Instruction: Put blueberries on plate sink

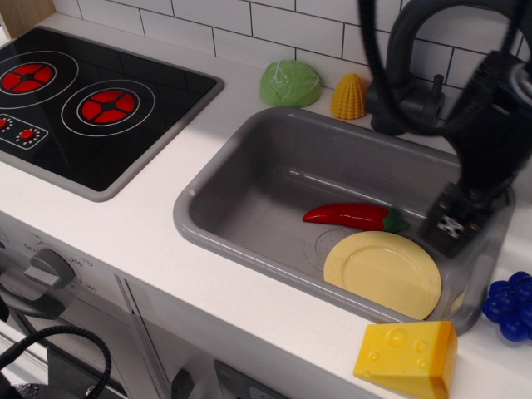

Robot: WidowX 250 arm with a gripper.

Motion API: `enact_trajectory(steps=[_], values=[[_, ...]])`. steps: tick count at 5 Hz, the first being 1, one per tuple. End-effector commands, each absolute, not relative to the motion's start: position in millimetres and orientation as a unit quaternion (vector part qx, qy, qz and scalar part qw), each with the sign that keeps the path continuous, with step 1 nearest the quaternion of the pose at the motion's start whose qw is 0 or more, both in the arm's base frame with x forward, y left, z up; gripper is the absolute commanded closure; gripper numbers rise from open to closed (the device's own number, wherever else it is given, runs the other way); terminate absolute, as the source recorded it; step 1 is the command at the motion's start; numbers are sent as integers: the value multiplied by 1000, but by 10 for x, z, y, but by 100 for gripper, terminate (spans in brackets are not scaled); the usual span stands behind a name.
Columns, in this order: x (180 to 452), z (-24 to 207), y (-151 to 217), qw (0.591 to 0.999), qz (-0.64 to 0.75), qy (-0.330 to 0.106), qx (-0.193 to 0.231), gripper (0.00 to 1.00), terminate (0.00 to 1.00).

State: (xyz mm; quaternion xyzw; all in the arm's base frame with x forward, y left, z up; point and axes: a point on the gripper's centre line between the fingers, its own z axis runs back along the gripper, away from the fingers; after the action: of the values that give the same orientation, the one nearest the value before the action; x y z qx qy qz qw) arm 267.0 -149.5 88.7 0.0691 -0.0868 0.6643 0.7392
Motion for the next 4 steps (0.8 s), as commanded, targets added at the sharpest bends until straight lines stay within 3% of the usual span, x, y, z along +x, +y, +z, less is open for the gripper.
enact_trajectory(steps=[1,2,4], values=[[2666,906,-1699,659,744,-112,0,0,0],[2651,829,-1776,632,768,-100,-10,0,0],[2602,767,-1895,643,761,-85,-18,0,0]])
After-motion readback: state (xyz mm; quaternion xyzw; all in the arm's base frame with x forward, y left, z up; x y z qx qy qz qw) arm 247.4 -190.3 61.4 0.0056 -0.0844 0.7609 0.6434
